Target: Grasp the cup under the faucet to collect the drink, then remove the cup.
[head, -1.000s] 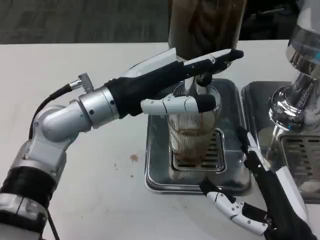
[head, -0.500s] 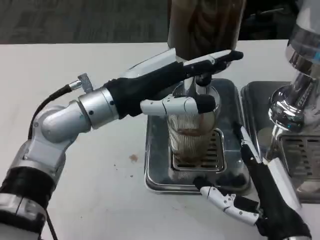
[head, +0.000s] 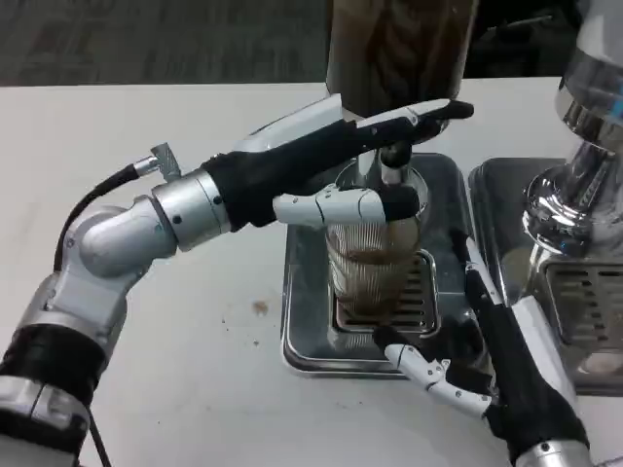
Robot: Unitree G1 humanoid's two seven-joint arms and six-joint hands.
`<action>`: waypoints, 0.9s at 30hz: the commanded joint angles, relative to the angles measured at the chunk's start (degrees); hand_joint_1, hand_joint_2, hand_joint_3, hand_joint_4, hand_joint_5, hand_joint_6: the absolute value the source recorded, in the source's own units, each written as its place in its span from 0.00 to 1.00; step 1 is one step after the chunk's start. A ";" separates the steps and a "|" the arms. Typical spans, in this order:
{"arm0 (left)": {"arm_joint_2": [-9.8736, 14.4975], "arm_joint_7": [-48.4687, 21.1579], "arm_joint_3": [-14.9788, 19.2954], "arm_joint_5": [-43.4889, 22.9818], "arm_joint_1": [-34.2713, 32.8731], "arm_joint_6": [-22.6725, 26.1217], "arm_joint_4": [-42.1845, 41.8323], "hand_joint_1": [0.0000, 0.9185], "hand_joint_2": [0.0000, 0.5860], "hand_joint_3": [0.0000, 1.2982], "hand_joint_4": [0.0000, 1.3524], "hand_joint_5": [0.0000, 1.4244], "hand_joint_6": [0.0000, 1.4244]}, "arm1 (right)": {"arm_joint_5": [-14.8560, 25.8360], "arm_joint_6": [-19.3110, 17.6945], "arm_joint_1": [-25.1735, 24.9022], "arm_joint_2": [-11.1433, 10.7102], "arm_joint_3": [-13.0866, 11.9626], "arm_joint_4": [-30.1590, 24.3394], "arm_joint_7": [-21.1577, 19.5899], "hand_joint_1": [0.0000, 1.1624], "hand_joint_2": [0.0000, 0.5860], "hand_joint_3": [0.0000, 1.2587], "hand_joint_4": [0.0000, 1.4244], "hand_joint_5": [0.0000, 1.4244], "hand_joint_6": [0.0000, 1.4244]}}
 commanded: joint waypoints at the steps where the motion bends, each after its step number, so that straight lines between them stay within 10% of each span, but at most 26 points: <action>1: 0.90 -0.74 -1.13 2.66 0.57 0.64 0.66 0.00 0.16 0.07 0.01 0.05 0.01 | 0.63 0.84 -1.65 0.47 -0.42 0.93 -0.61 0.58 0.37 0.00 0.00 0.00 0.00; 27: -0.70 -4.22 1.93 -4.39 1.16 3.67 1.17 0.00 0.16 0.07 0.02 0.06 0.02 | 3.23 0.97 -6.96 0.10 -0.30 5.74 0.08 0.56 0.38 0.00 0.00 0.00 0.00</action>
